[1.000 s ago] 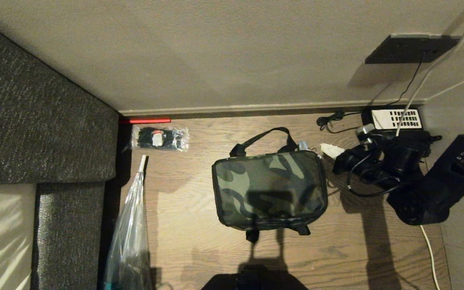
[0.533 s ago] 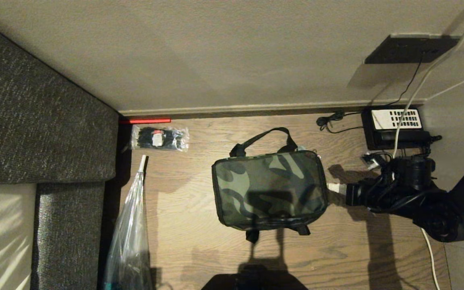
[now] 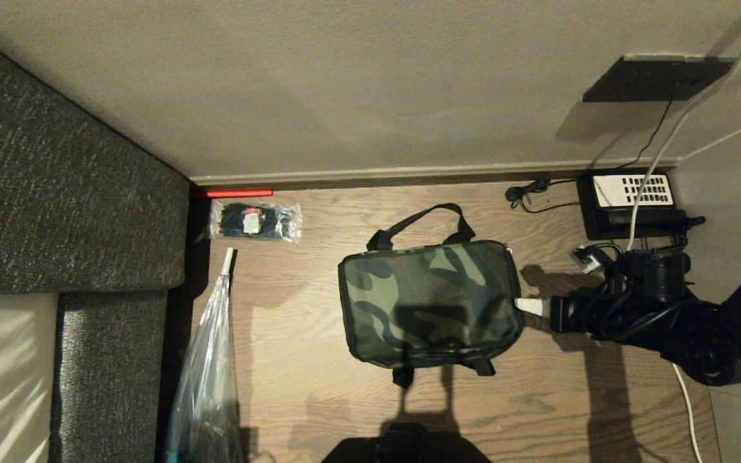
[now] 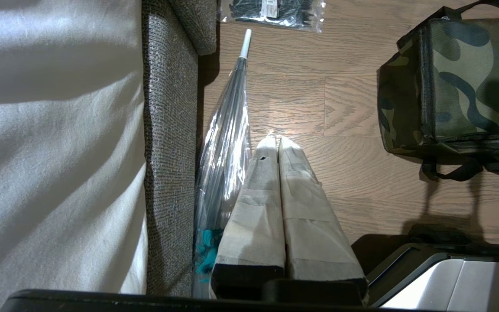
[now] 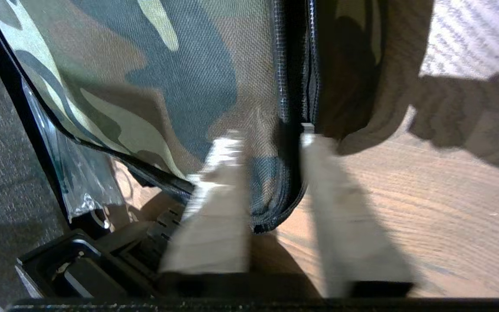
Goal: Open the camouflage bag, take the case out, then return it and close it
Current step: Open the top of the storage box
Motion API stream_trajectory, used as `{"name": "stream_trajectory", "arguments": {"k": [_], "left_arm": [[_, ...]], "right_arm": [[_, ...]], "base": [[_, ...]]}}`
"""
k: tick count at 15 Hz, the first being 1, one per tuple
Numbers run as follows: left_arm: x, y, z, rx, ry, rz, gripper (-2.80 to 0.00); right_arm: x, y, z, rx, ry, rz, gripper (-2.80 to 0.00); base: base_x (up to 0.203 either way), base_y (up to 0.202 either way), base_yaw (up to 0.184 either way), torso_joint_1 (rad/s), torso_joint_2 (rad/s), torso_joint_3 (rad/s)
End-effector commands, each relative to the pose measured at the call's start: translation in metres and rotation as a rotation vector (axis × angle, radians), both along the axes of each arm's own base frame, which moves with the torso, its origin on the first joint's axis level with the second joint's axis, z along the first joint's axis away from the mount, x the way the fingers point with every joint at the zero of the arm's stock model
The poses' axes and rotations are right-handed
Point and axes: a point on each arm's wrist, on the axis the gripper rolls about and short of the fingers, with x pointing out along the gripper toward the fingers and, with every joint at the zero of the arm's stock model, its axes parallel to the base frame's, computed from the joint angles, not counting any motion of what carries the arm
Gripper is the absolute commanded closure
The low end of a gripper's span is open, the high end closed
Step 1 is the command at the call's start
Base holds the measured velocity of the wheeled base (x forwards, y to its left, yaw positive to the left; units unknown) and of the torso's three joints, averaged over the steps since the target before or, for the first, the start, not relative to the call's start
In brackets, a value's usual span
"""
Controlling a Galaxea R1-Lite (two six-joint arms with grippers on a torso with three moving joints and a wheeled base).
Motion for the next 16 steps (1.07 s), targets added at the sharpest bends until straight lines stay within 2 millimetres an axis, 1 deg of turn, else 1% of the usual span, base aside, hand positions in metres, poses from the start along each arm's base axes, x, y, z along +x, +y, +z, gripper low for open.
{"name": "stream_trajectory", "arguments": {"k": [1,5,7,9,11,14,16], "left_arm": [[0.0,0.0,-0.001,0.0,0.003,0.001,0.0],[0.0,0.0,-0.001,0.0,0.003,0.001,0.0],[0.0,0.0,-0.001,0.0,0.003,0.001,0.0],[0.0,0.0,-0.001,0.001,0.003,0.001,0.0],[0.0,0.0,-0.001,0.0,0.003,0.001,0.0],[0.0,0.0,-0.001,0.0,0.003,0.001,0.0],[0.0,0.0,-0.001,0.0,0.003,0.001,0.0]], "right_arm": [[0.0,0.004,-0.009,0.0,0.03,0.014,-2.8],[0.003,0.007,-0.018,0.004,0.058,0.018,-2.8],[0.004,0.011,-0.016,0.031,0.074,0.015,-2.8],[0.004,0.022,-0.01,0.114,0.112,0.001,-2.8],[0.002,0.032,0.001,0.163,0.125,0.007,-2.8],[-0.002,0.04,0.021,0.218,0.108,0.013,-2.8],[-0.002,0.048,0.031,0.288,0.132,0.007,-2.8]], "base": [[0.0,0.0,0.0,0.0,0.0,0.0],[0.0,0.0,0.0,0.0,0.0,0.0],[0.0,0.0,0.0,0.0,0.0,0.0],[0.0,0.0,0.0,0.0,0.0,0.0],[0.0,0.0,0.0,0.0,0.0,0.0],[0.0,0.0,0.0,0.0,0.0,0.0],[0.0,0.0,0.0,0.0,0.0,0.0]]}}
